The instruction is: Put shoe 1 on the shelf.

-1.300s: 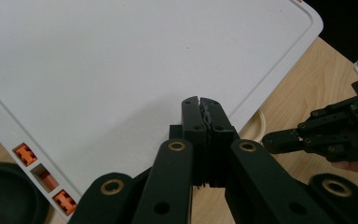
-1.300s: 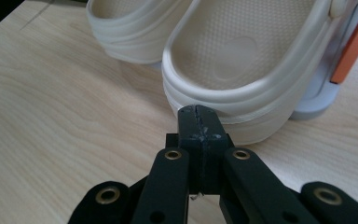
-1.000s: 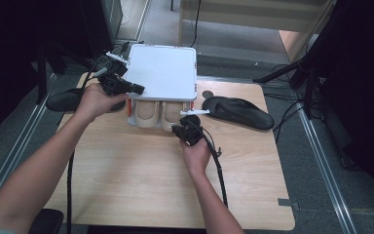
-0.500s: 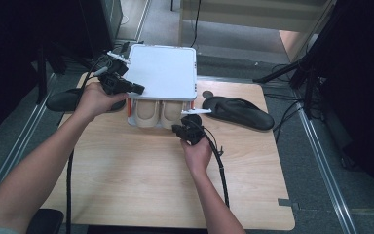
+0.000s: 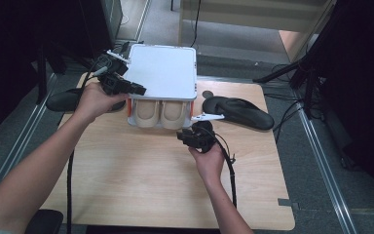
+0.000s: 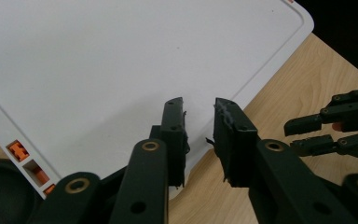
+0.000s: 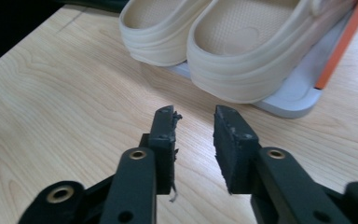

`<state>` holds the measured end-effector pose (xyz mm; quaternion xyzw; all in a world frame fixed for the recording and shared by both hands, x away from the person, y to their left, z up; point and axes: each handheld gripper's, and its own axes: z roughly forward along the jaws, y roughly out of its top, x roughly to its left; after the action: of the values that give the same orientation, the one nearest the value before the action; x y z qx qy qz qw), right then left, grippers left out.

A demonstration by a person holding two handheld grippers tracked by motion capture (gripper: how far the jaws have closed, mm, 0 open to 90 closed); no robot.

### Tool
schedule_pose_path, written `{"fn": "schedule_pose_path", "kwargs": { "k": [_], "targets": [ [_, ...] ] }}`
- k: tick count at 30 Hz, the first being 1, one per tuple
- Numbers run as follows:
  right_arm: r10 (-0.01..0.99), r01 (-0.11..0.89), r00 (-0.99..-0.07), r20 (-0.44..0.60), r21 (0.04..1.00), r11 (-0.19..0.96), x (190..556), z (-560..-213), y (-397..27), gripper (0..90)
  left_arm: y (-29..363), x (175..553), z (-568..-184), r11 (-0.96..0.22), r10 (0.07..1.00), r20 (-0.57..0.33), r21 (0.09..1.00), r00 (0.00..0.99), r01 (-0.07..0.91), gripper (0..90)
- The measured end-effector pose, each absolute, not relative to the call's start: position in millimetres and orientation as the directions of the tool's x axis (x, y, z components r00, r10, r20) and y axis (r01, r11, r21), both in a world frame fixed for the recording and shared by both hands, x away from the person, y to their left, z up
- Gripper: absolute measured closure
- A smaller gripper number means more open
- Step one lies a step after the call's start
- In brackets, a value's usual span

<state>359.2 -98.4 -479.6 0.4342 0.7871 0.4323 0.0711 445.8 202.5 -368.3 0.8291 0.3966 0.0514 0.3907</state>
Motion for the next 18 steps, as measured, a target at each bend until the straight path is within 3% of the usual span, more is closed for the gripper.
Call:
{"fn": "schedule_pose_path", "kwargs": {
  "k": [10,18],
  "targets": [
    [0.697,0.567,-0.665,0.269,0.789,0.237,342,-468,-126,54.5,216,429,-359,-0.364,0.703,-0.227,0.699,0.674,0.615,56.3],
    [0.693,0.538,-0.676,0.25,0.81,0.233,327,-461,-148,52.8,235,412,-356,-0.335,0.731,-0.212,0.717,0.649,0.612,54.6]
  ]
}}
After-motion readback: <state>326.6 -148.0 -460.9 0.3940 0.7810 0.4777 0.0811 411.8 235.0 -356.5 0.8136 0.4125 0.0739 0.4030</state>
